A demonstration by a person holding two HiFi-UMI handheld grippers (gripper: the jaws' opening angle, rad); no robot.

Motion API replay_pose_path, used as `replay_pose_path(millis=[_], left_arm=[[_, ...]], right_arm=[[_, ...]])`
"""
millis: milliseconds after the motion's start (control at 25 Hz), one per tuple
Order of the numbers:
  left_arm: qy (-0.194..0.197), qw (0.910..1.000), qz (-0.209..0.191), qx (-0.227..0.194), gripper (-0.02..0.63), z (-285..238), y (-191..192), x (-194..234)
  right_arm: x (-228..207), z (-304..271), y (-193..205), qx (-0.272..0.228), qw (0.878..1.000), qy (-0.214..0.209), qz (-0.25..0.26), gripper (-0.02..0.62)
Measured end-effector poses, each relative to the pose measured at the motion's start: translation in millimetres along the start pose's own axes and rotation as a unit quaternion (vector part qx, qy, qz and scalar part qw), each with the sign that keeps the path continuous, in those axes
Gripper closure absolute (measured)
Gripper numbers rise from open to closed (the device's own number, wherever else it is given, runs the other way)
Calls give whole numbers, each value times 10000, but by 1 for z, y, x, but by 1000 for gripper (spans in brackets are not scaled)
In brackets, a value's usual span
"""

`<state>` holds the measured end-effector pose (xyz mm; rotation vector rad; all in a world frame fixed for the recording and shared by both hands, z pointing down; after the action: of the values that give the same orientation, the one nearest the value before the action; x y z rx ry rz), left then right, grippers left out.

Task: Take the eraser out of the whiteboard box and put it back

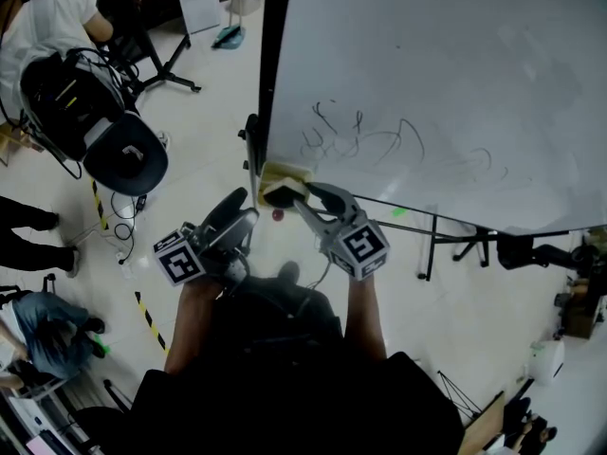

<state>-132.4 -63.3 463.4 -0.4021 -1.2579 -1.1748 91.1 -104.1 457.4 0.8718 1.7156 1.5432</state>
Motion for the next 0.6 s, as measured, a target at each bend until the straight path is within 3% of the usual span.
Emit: replay_pose_path(millis=[280, 600], left_arm=[[21, 10000, -47, 78, 178, -3, 0, -3], [122, 9998, -34, 143, 178, -9, 0, -8]], right_arm=[[-6, 13, -22, -635, 9971, 34, -421, 436], [-13, 28, -46, -1402, 9855, 142, -943, 437]])
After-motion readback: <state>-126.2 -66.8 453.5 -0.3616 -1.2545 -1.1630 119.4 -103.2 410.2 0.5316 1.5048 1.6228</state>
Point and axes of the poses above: the fingertips, and each gripper's own axes: z backward along the fingers, x to its left, y out of its underside, the point moved 9 cm from there along z, backward along the fingers, and after that the axes turned 12 degrees about -x, right-handed, at the moved point
